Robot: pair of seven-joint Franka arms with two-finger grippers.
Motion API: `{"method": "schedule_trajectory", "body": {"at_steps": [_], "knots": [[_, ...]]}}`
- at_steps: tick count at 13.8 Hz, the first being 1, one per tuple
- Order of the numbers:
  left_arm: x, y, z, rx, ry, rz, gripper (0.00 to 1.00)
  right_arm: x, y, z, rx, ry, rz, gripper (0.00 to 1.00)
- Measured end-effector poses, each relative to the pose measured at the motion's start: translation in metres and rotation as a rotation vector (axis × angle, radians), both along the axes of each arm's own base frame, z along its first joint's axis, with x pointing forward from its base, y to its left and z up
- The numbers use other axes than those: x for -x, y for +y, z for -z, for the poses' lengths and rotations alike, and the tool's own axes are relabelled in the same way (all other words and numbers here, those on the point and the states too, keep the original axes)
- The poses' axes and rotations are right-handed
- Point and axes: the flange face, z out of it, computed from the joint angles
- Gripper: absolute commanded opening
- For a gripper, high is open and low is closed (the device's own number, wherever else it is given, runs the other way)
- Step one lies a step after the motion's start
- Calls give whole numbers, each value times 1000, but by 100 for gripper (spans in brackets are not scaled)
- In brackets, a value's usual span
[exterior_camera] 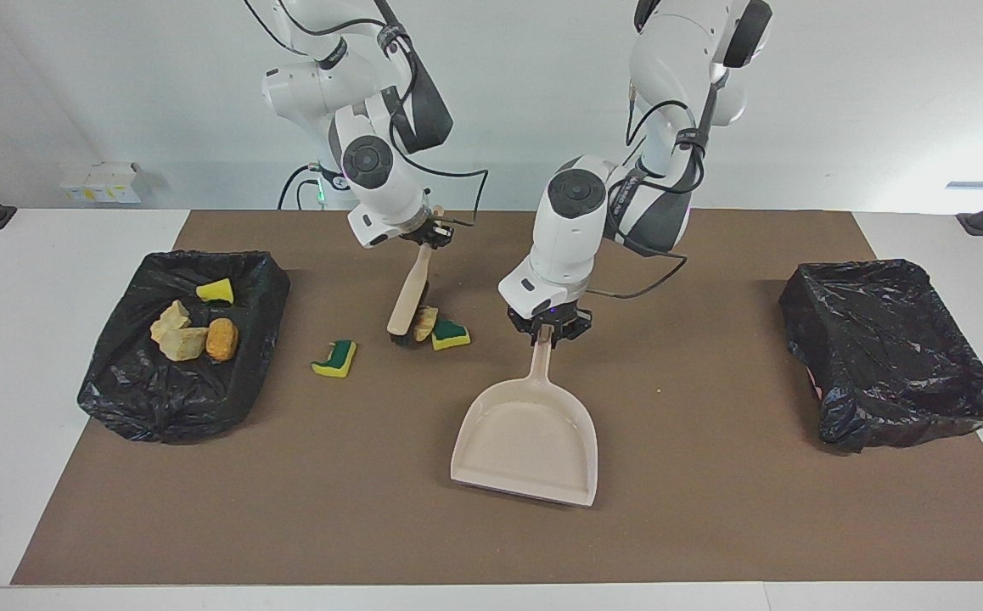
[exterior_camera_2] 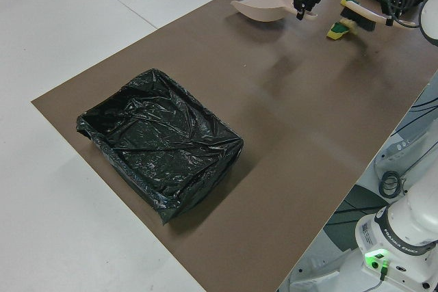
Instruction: Sweep and dump trash in bin
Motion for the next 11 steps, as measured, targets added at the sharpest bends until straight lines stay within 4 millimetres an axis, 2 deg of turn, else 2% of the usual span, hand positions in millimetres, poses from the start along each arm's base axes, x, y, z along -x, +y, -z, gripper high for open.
{"method": "schedule_trajectory", "body": {"at_steps": [2,3,6,8,10,11], "knots": [[-2,25,-16,-26,-1,153,0,-17,-6,-21,55,-38,-41,0],[-5,43,-24,-33,-10,237,0,-21,-10,-24,93,-59,-64,0],[-10,122,-58,-47,-31,520,0,-28,-27,-20,203,-105,-187,0],[-10,172,-72,-57,-26,673,0,-39,-58,-14,267,-112,-269,0],[-7,210,-63,-58,16,791,0,-48,-101,-6,311,-97,-348,0],[-4,221,-56,-55,35,830,0,-52,-120,-2,313,-93,-371,0]]}}
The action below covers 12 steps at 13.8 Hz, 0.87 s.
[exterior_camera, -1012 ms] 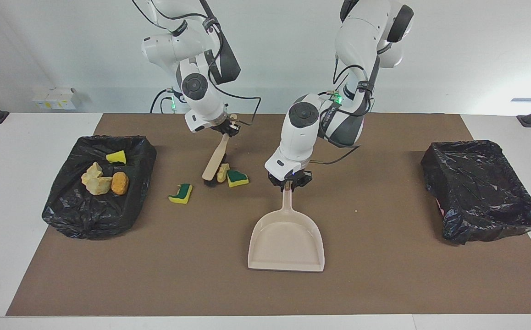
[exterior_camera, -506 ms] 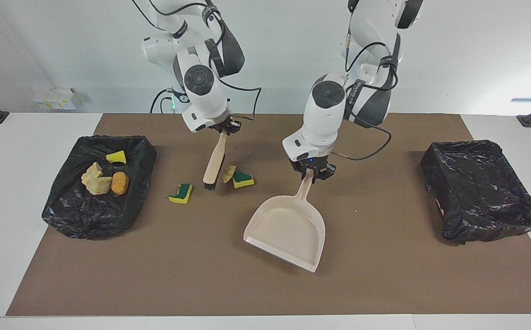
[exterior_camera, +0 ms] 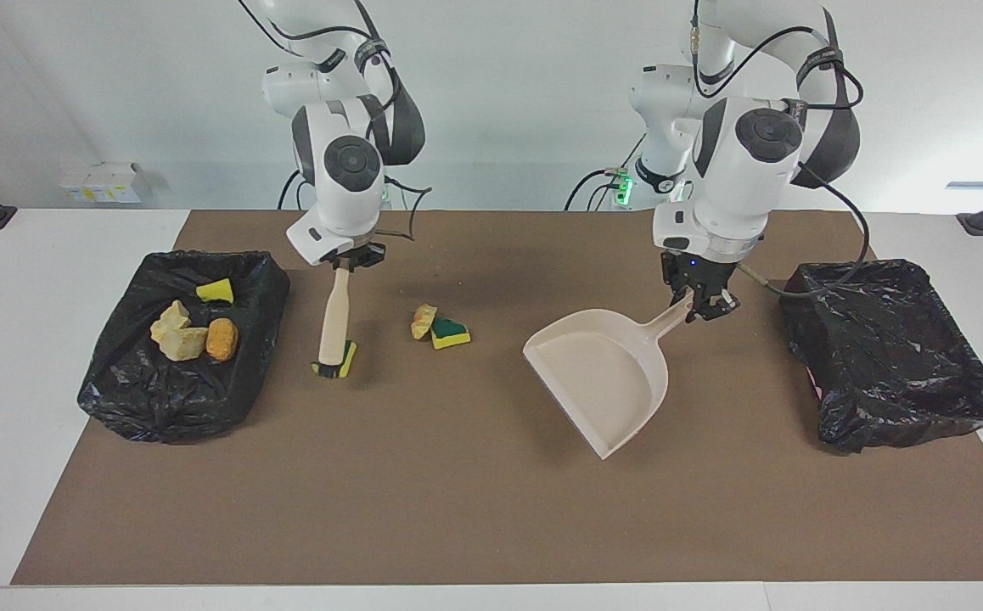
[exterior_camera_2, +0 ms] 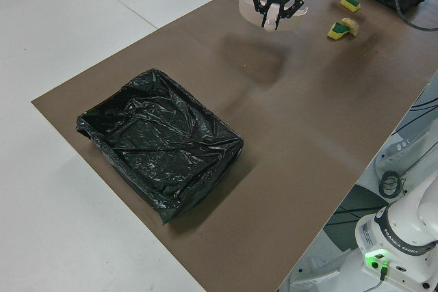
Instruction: Sweep and dump trash in bin
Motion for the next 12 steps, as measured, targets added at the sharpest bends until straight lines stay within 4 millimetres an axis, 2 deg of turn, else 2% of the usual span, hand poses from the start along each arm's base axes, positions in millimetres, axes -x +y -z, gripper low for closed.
{"method": "schedule_trajectory", "body": {"at_steps": [3,5,7,10,12], "knots": [[26,9,23,-10,39,119,0,-3,-45,24,4,-14,-32,0],[53,19,38,-19,68,178,0,4,-56,41,0,8,-49,0],[78,25,49,-26,79,203,0,9,-54,51,-9,26,-78,0],[94,22,67,-24,47,231,0,16,-41,56,-57,43,-67,0],[103,21,85,-24,48,240,0,21,-23,60,-113,45,-54,0]]}}
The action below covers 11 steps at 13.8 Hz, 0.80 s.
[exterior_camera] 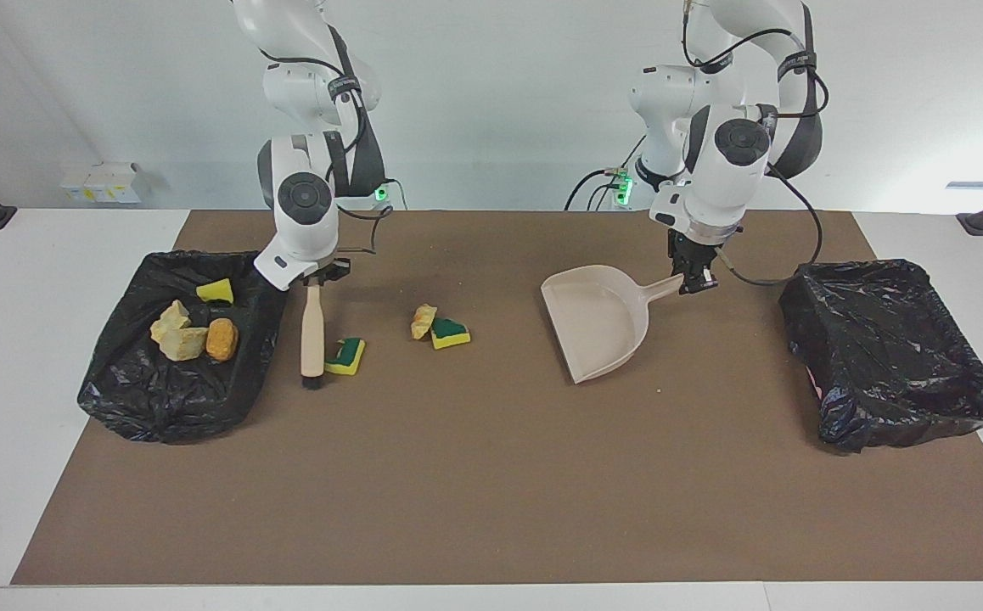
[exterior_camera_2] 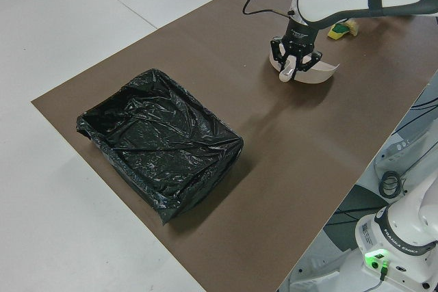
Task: Sweep and dump trash in bin
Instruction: 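Sweep the sponges and bread with the right gripper's brush into the dustpan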
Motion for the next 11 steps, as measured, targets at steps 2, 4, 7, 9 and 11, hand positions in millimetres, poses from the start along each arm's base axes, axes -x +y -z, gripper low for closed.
{"method": "schedule_trajectory", "body": {"at_steps": [2,4,7,9,11], "knots": [[7,2,10,0,0,1,0,5,27,3,-48,-15,16,0],[13,1,11,1,-11,5,0,13,56,5,-59,-21,47,0],[18,-2,10,3,-23,9,0,22,93,11,-87,-43,125,0],[18,-3,11,3,-23,8,0,25,113,18,-111,-49,175,0],[19,-3,12,2,-22,4,0,28,135,23,-145,-54,198,0]]}}
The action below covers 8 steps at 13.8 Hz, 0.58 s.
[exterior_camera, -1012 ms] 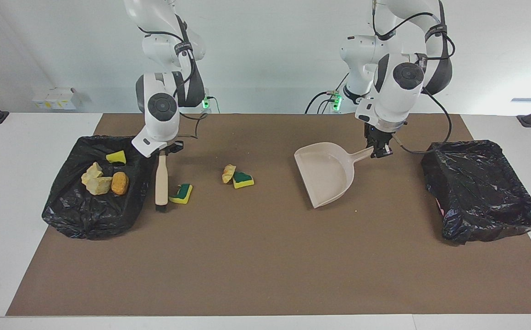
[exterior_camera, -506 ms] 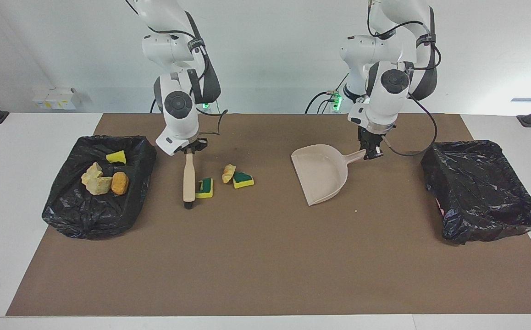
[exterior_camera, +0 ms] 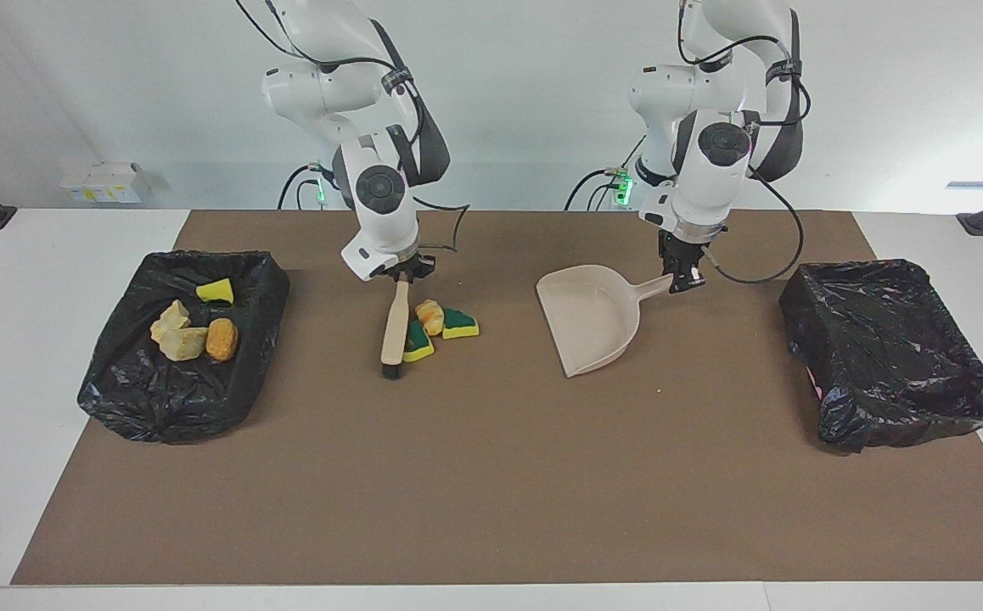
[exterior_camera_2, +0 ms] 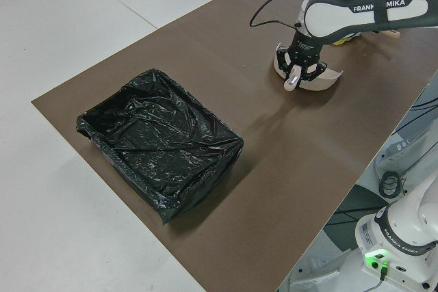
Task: Sweep and dump trash in bin
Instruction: 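Sweep the sponges and bread with the right gripper's brush into the dustpan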
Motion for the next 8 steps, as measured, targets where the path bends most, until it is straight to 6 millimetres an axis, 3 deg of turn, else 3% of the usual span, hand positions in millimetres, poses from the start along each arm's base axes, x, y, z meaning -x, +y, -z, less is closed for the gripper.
{"method": "schedule_trajectory", "body": {"at_steps": [4,8], "knots": [[1,0,1,-1,0,-19,0,11,47,-2,-55,-11,-13,0],[2,-1,2,-2,1,-33,0,22,112,1,-108,-25,38,0]]}}
